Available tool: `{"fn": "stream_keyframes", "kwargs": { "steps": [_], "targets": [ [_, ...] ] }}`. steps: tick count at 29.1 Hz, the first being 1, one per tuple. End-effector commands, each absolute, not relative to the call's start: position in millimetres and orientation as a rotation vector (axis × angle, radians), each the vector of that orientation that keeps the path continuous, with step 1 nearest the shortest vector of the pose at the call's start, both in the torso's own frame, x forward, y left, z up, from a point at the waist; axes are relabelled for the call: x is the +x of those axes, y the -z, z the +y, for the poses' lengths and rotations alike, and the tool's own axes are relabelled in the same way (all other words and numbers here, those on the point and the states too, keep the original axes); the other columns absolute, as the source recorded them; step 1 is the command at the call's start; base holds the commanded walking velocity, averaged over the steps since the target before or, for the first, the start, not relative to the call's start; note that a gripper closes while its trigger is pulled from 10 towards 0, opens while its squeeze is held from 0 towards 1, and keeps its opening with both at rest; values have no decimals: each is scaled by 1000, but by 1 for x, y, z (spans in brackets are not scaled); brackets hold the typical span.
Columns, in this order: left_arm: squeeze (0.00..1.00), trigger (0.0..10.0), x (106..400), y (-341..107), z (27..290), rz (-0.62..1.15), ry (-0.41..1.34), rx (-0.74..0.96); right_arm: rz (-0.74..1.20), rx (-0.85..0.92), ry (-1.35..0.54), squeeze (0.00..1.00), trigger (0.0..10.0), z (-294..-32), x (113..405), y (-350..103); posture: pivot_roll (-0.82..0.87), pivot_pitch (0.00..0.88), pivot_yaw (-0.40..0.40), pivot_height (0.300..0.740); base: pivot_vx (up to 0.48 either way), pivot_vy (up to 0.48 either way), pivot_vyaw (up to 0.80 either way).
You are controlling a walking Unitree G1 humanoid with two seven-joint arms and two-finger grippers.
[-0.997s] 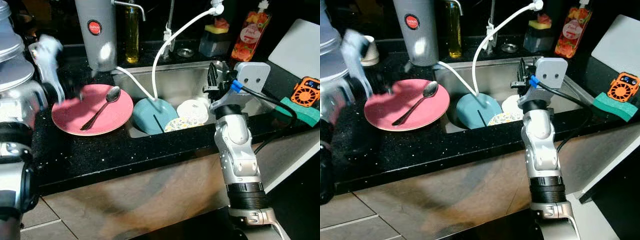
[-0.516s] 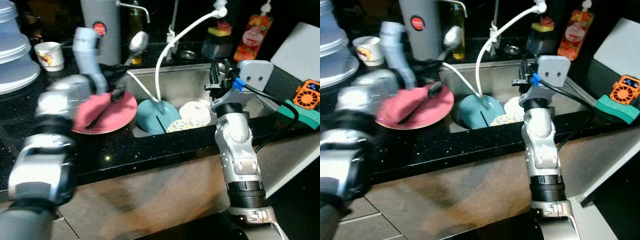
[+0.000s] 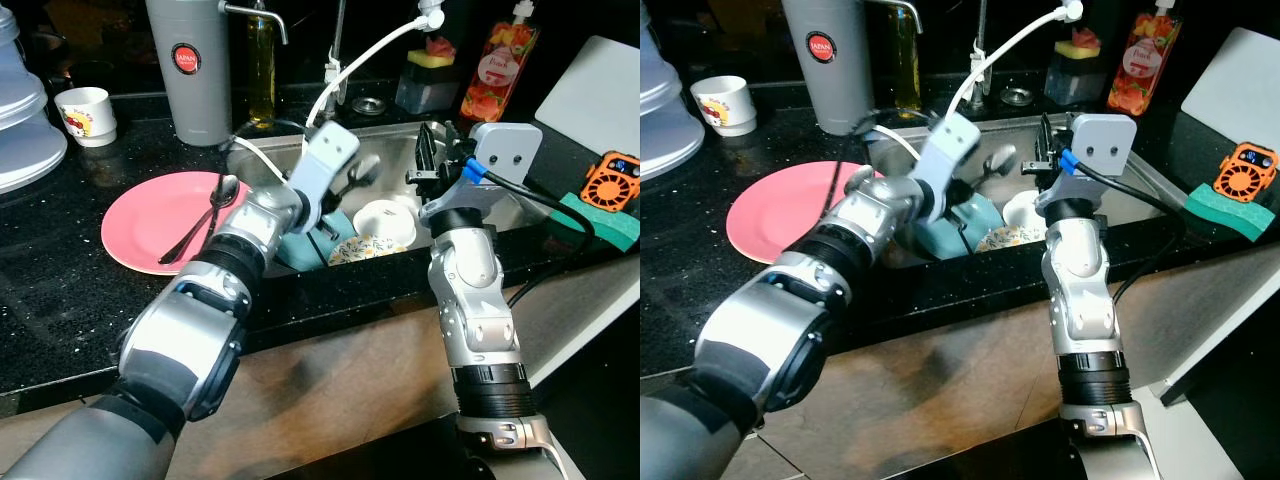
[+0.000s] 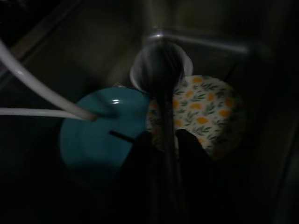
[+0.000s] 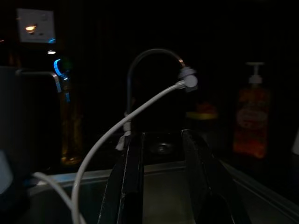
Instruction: Kitchen organization
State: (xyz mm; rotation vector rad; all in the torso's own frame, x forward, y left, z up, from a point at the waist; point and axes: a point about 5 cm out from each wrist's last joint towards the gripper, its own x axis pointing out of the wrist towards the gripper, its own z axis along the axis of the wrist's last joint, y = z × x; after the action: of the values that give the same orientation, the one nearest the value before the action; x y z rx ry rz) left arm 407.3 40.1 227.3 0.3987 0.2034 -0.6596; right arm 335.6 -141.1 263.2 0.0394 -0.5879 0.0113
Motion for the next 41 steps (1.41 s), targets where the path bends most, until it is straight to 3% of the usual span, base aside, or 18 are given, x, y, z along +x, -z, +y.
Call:
{"fn": "stream_keyframes", "kwargs": {
  "steps": [1,2,5,6,7,8,10,11,12,16,19,28,34,41],
  "targets": [
    [1000,10000,408,-225,42,194,655,396,-595,37,-10,0,10000,-142,334,-264,129,0,-4,740,0,0,0],
    [1000,10000,409,-247,42,87,696,227,-595,35,-13,0,10000,-142,334,-264,129,0,-4,740,0,0,0],
    [1000,10000,411,-270,49,-20,712,85,-595,36,-16,0,10000,-142,334,-264,129,0,-4,740,0,0,0],
    [86,10000,412,-278,56,-51,695,49,-595,36,-19,0,10000,-142,334,-264,129,0,-4,740,0,0,0],
    [0,10000,416,-283,74,-59,627,108,-597,37,-25,0,10000,-141,334,-265,142,0,-19,740,0,0,0],
    [0,10000,420,-285,111,-21,510,256,-596,40,-33,0,10000,-140,334,-264,158,0,-21,740,0,0,0],
    [0,10000,418,-283,142,9,462,325,-595,45,-39,0,10000,-138,334,-264,165,0,-21,740,0,0,0],
    [0,10000,418,-283,142,9,462,325,-595,45,-39,0,10000,-138,334,-264,165,0,-21,740,0,0,0],
    [0,10000,412,-271,178,94,409,389,-591,49,-48,0,10000,-135,334,-262,171,0,-17,740,0,0,0],
    [0,10000,392,-247,216,220,410,346,-585,54,-57,0,10000,-133,334,-260,183,0,-17,740,0,0,0],
    [0,10000,381,-240,221,237,471,223,-580,54,-64,0,10000,-132,335,-259,187,3,-21,740,0,0,0],
    [0,10000,371,-240,223,255,487,171,-578,49,-67,0,10000,-133,335,-259,186,4,-23,740,0,0,0],
    [0,10000,365,-221,224,357,477,263,-577,52,-63,0,10000,-132,335,-259,183,11,-15,740,0,0,0],
    [0,10000,362,-196,231,468,433,247,-576,52,-56,0,10000,-133,334,-258,183,14,-12,740,0,0,0]
  ]
}}
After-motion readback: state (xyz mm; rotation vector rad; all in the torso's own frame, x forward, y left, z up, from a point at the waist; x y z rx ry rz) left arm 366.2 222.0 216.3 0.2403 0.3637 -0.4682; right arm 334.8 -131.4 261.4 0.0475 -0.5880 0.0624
